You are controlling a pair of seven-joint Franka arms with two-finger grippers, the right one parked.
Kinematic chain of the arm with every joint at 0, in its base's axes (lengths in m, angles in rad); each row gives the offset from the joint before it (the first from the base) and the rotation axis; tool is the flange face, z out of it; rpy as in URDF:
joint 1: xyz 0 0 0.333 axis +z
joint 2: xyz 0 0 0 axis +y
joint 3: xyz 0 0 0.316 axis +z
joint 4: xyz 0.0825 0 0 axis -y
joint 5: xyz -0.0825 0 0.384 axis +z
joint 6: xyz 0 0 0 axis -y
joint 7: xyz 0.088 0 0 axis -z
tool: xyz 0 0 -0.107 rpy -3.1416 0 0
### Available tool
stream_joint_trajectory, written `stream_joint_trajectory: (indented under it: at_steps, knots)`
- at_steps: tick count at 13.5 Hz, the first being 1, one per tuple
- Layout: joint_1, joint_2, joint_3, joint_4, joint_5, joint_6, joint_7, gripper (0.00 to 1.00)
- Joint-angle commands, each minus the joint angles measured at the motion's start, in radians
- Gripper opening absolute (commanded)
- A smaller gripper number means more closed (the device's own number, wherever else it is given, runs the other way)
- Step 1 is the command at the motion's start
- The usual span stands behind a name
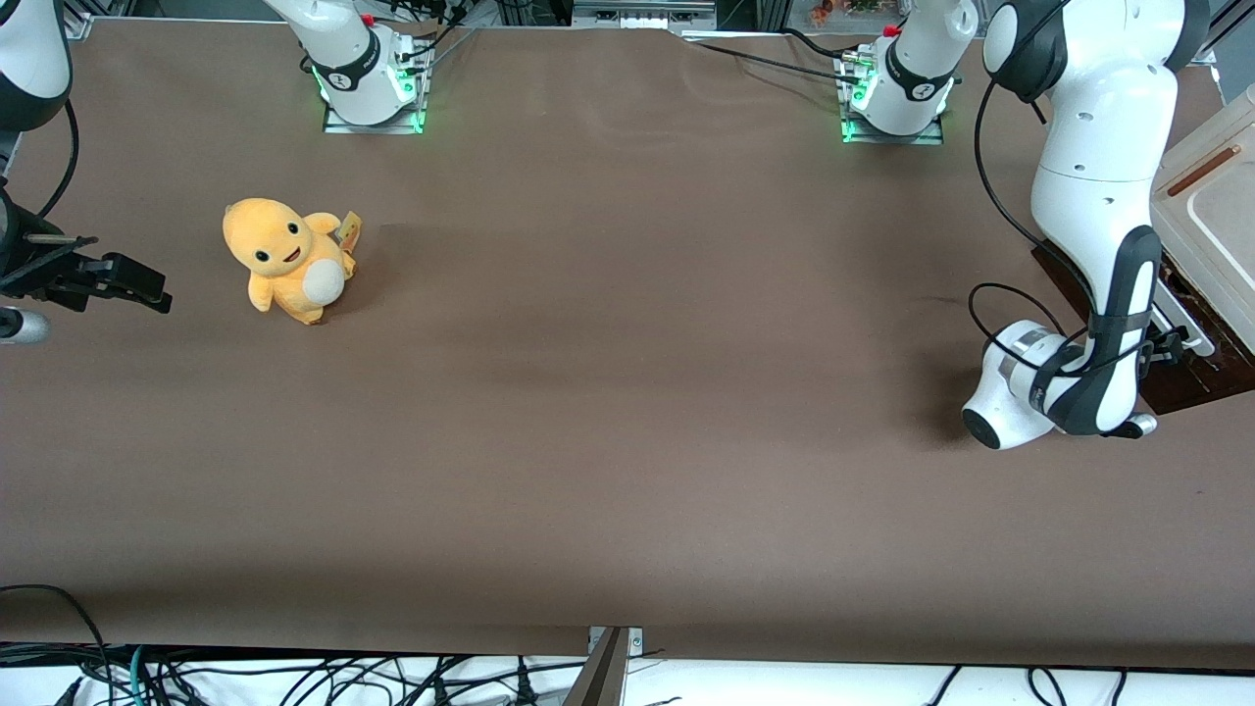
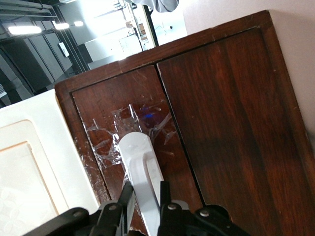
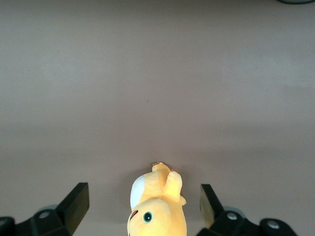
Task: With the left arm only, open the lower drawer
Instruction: 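Pull the gripped handle outward, sliding the lower drawer out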
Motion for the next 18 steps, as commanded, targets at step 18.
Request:
stream_joint_trajectory:
  at_steps: [18]
  knots:
    - [-0.059, 0.01, -0.016, 0.042, -0.023, -0.039, 0.02, 0.21]
